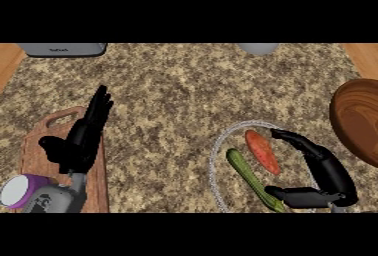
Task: Pick the sweet potato from the placemat and place it in the bowl
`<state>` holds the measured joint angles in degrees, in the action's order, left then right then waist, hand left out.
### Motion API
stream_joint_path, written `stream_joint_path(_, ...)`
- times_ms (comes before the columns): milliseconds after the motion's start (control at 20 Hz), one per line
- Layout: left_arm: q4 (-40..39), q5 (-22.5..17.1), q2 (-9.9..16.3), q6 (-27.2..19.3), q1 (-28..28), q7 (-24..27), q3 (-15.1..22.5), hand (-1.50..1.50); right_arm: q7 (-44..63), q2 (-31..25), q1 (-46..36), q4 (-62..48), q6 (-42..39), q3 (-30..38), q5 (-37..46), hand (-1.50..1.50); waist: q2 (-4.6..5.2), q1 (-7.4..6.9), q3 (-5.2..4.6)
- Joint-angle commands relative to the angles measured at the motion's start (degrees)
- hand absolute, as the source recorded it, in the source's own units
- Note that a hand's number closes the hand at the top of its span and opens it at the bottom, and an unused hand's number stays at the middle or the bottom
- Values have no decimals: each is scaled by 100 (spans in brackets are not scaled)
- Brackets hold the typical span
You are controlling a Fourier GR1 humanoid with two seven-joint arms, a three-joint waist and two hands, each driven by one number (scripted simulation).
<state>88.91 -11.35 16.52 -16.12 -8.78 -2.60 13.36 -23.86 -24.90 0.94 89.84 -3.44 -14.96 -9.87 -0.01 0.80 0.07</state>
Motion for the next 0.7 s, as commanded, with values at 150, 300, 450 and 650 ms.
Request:
stream_joint_path(150,-354,62,-79,317,-253,-34,-180,0,391,-151,372,1376,397,378,349,-150,-10,-9,-12)
stream_joint_path(300,-88,408,-302,-30,-27,11,137,0,1546,-538,30,1669,575,535,619,-150,-17,-25,-15)
stream_joint_path(450,46,257,-225,227,214,65,70,0,2685,-746,-440,1899,385,575,570,-150,-13,-94,-16)
stream_joint_path(650,16,399,-370,148,-15,-116,92,0,3330,-1005,-1028,1309,-369,744,118,-150,6,-135,-12)
